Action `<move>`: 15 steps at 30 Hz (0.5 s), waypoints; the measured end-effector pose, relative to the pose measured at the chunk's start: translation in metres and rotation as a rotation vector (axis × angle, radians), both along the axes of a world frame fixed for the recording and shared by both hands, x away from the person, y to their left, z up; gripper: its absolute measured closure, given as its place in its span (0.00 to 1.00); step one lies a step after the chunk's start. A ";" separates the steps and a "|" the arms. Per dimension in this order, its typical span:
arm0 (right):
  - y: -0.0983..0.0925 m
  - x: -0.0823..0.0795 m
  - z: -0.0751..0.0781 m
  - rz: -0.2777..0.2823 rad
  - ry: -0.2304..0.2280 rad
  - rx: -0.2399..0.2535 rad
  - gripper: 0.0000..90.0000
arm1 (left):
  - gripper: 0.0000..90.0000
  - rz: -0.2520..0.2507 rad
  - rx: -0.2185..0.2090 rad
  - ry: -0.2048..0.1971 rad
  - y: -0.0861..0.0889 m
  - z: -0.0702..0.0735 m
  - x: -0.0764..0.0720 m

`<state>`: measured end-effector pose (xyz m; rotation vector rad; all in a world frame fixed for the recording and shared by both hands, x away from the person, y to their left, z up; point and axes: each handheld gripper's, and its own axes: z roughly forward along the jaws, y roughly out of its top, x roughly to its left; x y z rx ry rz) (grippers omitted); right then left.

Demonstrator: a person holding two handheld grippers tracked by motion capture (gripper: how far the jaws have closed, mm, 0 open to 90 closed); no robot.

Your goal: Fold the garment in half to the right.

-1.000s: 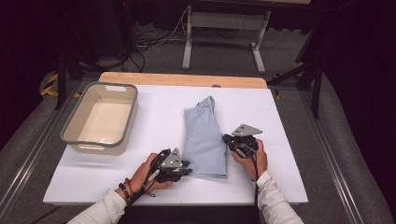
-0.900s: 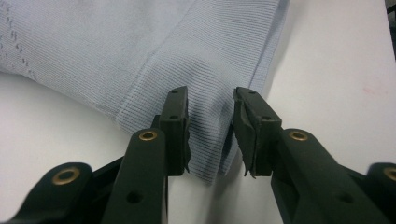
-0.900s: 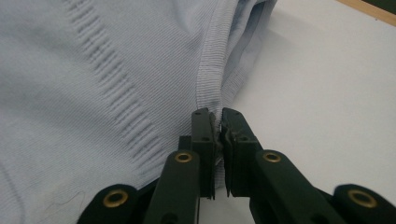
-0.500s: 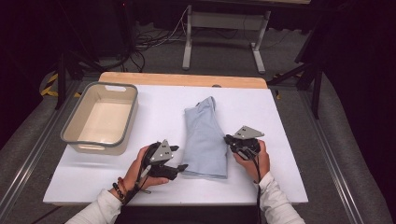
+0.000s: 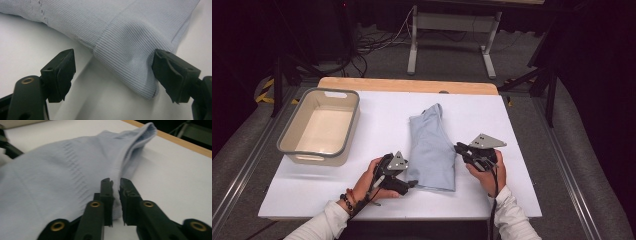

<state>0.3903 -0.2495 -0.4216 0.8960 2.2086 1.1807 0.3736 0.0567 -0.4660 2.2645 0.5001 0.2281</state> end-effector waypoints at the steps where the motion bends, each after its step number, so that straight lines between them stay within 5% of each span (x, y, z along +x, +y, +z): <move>1: 0.001 -0.001 0.000 0.022 0.000 0.002 0.97 | 0.25 -0.008 -0.003 0.010 0.000 0.000 0.001; 6: 0.010 0.000 -0.008 0.065 0.014 -0.037 1.00 | 0.38 -0.043 -0.017 0.055 0.001 0.000 0.002; 11: 0.014 0.005 -0.017 0.097 0.056 0.032 1.00 | 0.54 -0.072 -0.035 0.102 0.003 0.000 0.002; 15: 0.016 0.010 -0.024 0.072 0.061 -0.036 1.00 | 0.73 -0.097 -0.046 0.120 0.001 0.001 -0.002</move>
